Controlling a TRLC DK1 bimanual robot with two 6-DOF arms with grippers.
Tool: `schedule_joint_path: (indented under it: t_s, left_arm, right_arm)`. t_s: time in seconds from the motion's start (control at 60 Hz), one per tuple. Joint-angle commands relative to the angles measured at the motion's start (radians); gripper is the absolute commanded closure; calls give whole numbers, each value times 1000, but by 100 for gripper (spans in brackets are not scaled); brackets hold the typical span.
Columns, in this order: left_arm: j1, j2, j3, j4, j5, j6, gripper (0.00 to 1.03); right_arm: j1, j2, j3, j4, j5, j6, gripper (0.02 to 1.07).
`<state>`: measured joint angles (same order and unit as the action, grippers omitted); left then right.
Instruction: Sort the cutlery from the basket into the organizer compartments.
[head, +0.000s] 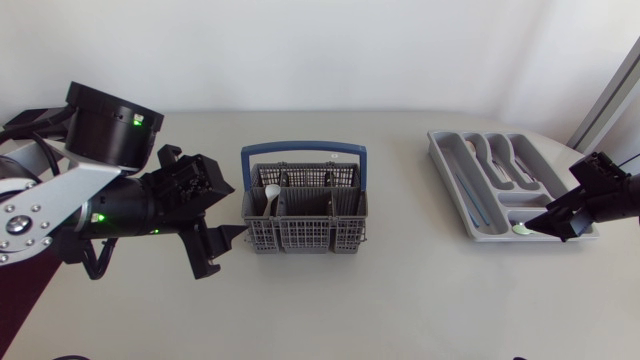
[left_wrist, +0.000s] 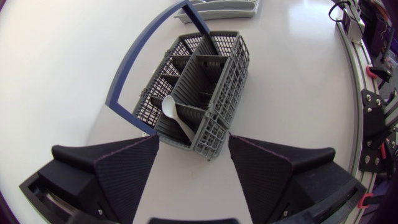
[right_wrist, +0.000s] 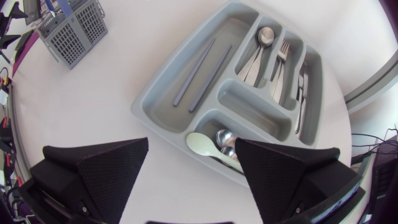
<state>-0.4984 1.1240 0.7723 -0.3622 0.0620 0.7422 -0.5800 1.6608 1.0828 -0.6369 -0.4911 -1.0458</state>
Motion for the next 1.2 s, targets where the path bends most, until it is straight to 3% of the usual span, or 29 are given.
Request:
schedule_joint_path:
  t_s: [0.0, 0.183, 0.833, 1.1, 1.183]
  left_arm:
    - [12, -15, -34, 9, -5, 31, 26]
    - [18, -15, -45, 20, -5, 37, 26]
    - [21, -15, -45, 25, -4, 37, 26]
    - [21, -21, -47, 25, -4, 37, 26]
    - [21, -24, -47, 23, -2, 37, 26]
  right_arm:
    - [-6, 54, 40, -24, 20, 23, 7]
    - [9, 109, 51, 32, 83, 40, 7]
    - [39, 185, -3, 155, 131, 56, 7]
    - [51, 185, -34, 353, 223, 109, 7]
    - [48, 169, -29, 361, 232, 112, 7]
